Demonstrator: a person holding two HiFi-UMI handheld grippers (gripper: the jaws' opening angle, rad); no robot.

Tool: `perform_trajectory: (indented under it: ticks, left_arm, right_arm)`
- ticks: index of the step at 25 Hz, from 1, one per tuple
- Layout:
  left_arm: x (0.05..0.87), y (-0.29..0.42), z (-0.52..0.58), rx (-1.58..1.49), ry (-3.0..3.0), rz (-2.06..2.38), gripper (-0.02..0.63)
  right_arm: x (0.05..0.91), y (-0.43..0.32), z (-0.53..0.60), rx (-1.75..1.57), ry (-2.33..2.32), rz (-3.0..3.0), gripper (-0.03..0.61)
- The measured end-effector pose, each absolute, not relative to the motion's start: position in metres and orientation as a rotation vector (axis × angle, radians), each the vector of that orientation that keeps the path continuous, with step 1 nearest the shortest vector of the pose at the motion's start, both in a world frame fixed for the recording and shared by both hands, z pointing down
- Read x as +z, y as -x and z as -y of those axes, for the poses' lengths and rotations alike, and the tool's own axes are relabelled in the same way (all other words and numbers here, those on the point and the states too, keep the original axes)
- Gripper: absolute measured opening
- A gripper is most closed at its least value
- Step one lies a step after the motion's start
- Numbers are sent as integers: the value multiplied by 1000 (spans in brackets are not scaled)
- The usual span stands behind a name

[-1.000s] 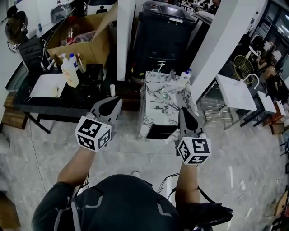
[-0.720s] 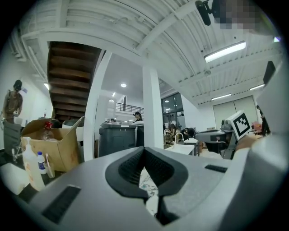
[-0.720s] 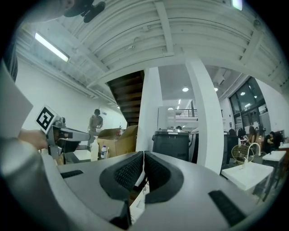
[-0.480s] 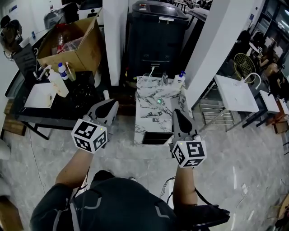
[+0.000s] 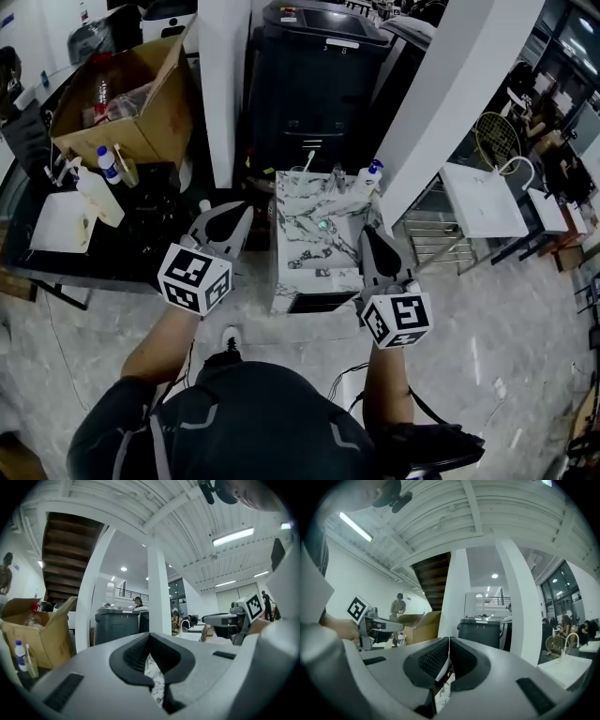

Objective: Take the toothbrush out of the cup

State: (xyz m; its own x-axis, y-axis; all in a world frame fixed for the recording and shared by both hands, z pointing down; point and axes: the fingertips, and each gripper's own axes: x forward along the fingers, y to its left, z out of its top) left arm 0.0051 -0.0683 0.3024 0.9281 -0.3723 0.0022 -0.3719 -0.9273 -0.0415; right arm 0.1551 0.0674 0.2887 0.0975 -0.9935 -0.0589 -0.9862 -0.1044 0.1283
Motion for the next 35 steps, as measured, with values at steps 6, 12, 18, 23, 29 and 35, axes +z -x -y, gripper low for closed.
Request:
perform_trajectory:
  ticks: [6,12,18,23,29,35]
  left_arm:
    - [300,-23,137,-7,3066,-506,9]
    - [303,-37,192,-4,3092,-427,9]
    - [323,-52,227,-47,3134,-329,9]
    - [342,-58,240,-94,3167,-321,9]
    - [362,-74,252,-169,3174,-420,9]
    - [370,-93,249,-204,3183,-547,9]
  right_arm:
    - [281,-168,-5,-187,-2331,1985,29]
    - [282,-183,41,-150,-2408,1893,31]
    - [290,-200,81,-111,-2474,1811,32]
    - [307,-214,106,-28,-2475,1810,32]
    - [338,-240,138,63,-2423,1895,59]
    - [374,-280,170,97,-2418,1881,107]
